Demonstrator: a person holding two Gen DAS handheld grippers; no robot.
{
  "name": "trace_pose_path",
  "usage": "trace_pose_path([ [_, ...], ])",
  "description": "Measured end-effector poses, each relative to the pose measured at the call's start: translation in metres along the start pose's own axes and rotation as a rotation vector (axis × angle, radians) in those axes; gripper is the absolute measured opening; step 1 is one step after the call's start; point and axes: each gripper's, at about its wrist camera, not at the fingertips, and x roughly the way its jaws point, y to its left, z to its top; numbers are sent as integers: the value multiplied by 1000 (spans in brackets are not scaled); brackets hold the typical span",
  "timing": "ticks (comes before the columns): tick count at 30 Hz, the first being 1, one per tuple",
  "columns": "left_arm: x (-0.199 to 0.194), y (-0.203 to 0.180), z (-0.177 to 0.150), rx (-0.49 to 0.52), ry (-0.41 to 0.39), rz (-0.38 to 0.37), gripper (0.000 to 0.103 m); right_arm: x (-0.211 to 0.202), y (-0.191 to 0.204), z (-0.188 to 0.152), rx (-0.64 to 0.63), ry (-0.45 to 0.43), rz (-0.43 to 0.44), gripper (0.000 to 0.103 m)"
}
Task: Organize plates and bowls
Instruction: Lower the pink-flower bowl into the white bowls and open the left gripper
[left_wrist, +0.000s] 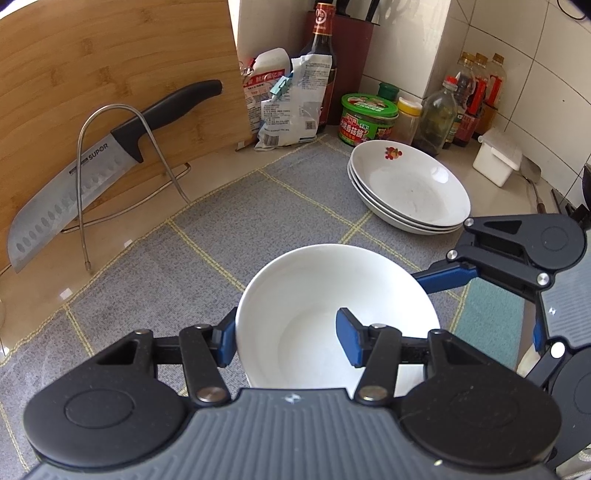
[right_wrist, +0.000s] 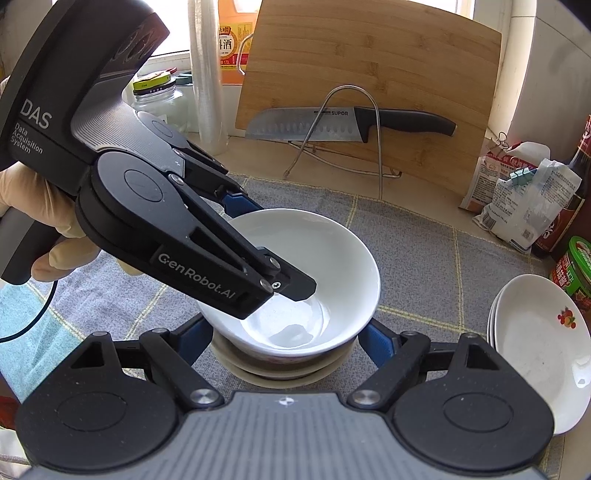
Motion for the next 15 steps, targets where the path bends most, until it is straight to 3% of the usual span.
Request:
trace_pose_path([
  [4, 0, 1, -2, -7, -3, -2, 58, 0, 0, -1, 2, -1, 7, 91],
  [7, -3, 0, -3, -3, -15, -5, 59, -7, -1, -1, 14, -40, 29, 103],
  [15, -15, -9, -14, 5, -47, 17, 71, -8, 0, -6, 21, -32, 29, 103],
])
